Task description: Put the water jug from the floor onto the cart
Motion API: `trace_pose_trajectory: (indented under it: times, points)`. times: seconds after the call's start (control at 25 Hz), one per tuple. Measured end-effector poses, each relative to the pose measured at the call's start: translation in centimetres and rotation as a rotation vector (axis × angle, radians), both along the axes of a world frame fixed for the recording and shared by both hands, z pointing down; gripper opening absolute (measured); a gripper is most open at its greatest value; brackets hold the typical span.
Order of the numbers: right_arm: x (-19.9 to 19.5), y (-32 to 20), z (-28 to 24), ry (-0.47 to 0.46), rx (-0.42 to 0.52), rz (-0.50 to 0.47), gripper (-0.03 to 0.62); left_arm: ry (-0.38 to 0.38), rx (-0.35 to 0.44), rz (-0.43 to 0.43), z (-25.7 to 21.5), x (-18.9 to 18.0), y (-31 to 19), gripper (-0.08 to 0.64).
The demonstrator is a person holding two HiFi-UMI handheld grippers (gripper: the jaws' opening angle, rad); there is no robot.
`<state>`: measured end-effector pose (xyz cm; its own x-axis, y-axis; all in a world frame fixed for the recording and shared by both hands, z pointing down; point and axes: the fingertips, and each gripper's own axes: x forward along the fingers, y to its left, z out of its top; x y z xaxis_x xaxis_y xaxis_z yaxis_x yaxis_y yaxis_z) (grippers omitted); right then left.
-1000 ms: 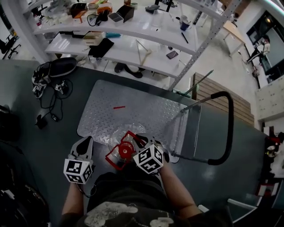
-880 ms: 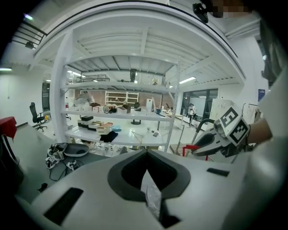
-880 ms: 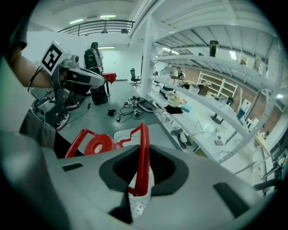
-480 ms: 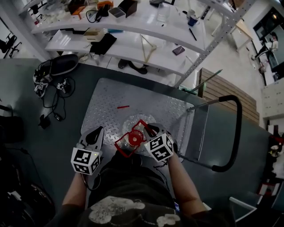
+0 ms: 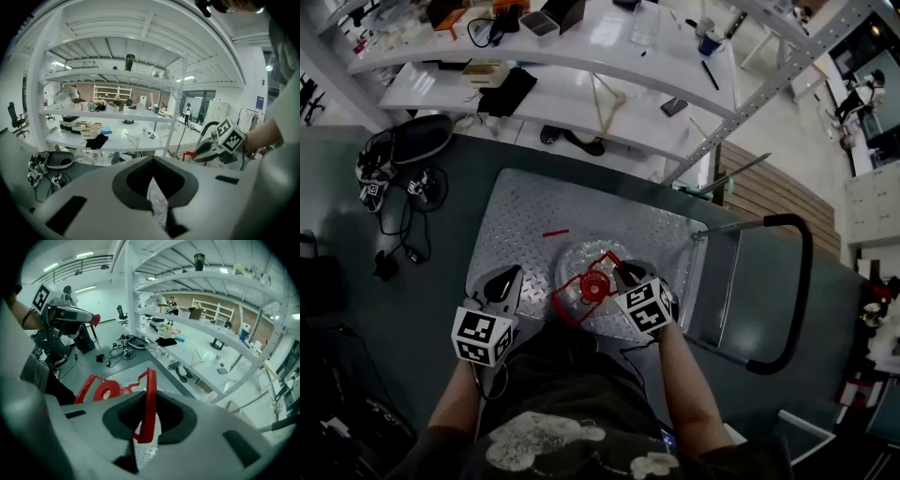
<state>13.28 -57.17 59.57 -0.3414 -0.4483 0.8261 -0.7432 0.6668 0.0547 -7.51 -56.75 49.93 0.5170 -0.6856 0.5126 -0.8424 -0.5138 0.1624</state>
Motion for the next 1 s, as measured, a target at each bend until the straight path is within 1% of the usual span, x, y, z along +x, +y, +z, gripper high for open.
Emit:
trace_pose_trajectory:
  times: [0.24,0.48,0.68,0.84,1.0]
  points:
    - [1.0,-2.6,0.9,-0.031,-0.017,0.059,0.046,-0.006,-0.013,0.01,0.5,-0.5,-1.5,0.005]
    - [3.1,-4.4,1.5,-0.05,-0.024,0.17,0.046,0.003,-0.018,0.021,0.6,-0.2,-1.9,0.005]
    - [4.5,-4.7,2.1,-0.065,-0.027,0.257,0.046,0.019,-0.017,0.024,0.5,-0.2,-1.6,0.005]
    - [5.7,-4.9,2.4,-0.041,0.0,0.313,0.046,0.025,-0.012,0.026,0.3,0.2,-1.3,0.005]
    - [6.9,-4.9,2.9,-0.054,0.008,0.395,0.046,0.032,-0.013,0.033,0.0,0.8,-0.5,0.005]
